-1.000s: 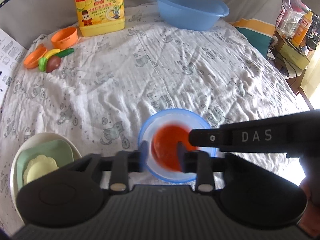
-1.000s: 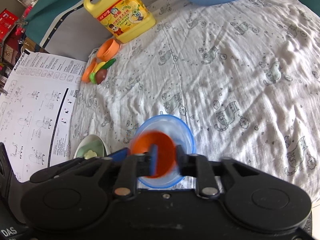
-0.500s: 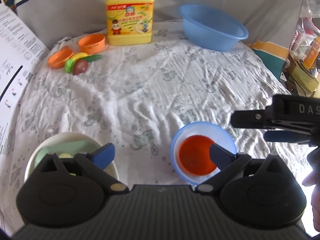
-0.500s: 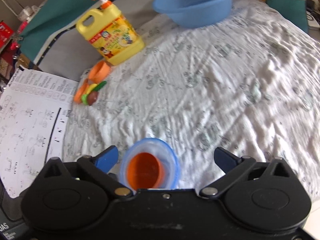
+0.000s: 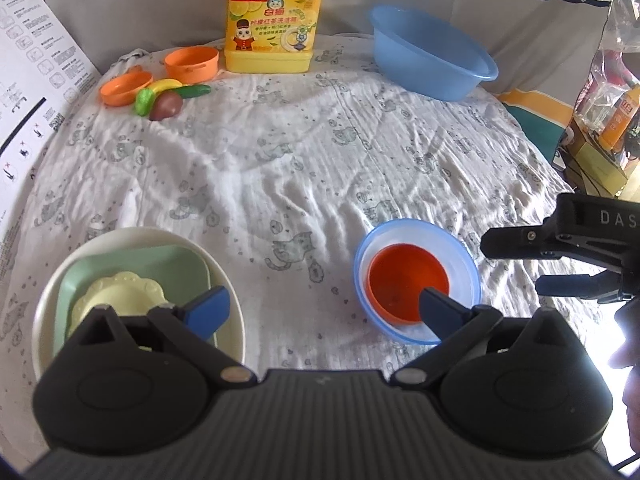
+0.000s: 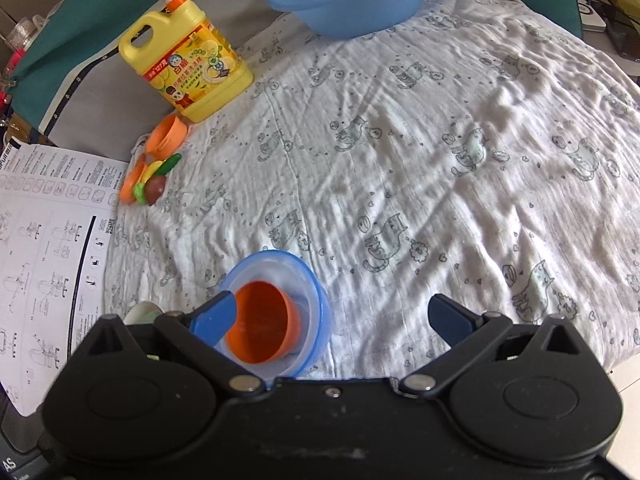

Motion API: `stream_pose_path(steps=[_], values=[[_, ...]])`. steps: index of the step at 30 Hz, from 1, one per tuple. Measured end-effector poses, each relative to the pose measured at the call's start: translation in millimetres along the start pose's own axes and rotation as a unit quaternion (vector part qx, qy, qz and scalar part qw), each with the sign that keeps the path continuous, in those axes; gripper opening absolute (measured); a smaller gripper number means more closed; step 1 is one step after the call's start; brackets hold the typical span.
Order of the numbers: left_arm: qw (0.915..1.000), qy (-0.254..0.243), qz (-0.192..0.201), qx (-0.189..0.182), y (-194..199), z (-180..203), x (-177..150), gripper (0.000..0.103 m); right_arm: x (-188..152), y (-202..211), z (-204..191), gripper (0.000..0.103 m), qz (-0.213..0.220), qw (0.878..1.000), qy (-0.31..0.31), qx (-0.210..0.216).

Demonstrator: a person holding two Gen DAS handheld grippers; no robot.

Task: Organize plates and bowls
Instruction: 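Close the right gripper on the blue bowl's rim holding the nested bowls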

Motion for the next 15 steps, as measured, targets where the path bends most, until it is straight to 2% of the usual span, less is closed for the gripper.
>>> stream_pose_path(steps=[10, 15], values=[[0.9997, -0.005, -0.002, -0.024, -11.4, 4.8, -1.1, 0.103, 0.9, -7.6, 0.3, 0.103, -0.011, 1.000, -0.015, -0.004], [0.9994, -0.003, -0.008, -0.033, -17.3, 6.1, -0.2, 0.103, 2.2, -10.5, -5.0, 0.103, -0.010, 1.000, -0.004, -0.001]])
Point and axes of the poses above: each gripper's, at about its wrist camera, not at the fingertips, and y roughly against the way its jaws point, z to its right, x to its top, the point moved 6 cm from there along -y, roughly the way its jaws point, and after that the axes turned 14 degrees about -z, right-handed, at the moved point
